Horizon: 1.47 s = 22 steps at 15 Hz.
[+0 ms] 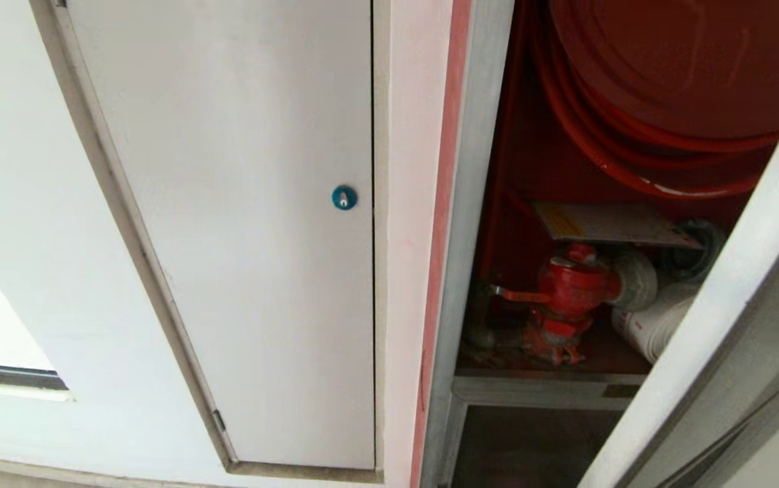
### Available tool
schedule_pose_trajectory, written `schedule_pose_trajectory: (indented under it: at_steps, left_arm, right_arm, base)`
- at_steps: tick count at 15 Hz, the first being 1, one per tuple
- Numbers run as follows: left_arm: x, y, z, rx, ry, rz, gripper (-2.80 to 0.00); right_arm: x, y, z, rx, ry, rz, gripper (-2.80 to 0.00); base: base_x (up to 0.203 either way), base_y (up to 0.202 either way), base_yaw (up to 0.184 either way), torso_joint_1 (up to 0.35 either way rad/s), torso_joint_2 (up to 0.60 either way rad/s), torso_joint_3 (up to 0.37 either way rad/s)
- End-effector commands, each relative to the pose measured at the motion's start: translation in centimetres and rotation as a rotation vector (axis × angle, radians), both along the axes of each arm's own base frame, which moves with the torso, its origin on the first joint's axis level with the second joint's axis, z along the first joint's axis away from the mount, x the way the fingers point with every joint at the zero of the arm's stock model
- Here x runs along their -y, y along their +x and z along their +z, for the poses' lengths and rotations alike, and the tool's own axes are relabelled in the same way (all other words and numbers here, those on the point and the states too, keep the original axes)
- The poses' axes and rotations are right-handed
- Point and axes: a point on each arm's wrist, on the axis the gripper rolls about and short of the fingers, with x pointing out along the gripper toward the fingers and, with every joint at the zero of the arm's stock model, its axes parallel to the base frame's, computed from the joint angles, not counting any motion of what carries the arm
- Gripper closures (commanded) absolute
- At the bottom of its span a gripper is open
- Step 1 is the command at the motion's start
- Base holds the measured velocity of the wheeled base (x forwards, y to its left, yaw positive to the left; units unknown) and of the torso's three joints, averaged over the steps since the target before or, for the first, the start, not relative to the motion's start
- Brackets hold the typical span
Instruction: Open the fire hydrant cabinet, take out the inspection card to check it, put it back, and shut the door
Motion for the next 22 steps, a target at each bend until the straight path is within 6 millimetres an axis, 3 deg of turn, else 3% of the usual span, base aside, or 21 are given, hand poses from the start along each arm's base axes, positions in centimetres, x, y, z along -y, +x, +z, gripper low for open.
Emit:
schedule_pose_trajectory:
  at_steps: [1,22]
  left_arm:
    - [0.00,0.02,0.00,-0.002,0.001,0.000,0.00]
    - [0.00,0.02,0.00,-0.002,-0.004,0.000,0.00]
  right_arm:
    - [0.00,-0.01,-0.02,0.001,-0.001,0.001,0.00]
    - [0.00,-0.01,-0.02,0.001,-0.001,0.002,0.00]
  base:
    - [-0.194,0.000,0.007,0.007,0.00,0.002]
    - [-0.194,0.000,0.001,0.003,0.00,0.002]
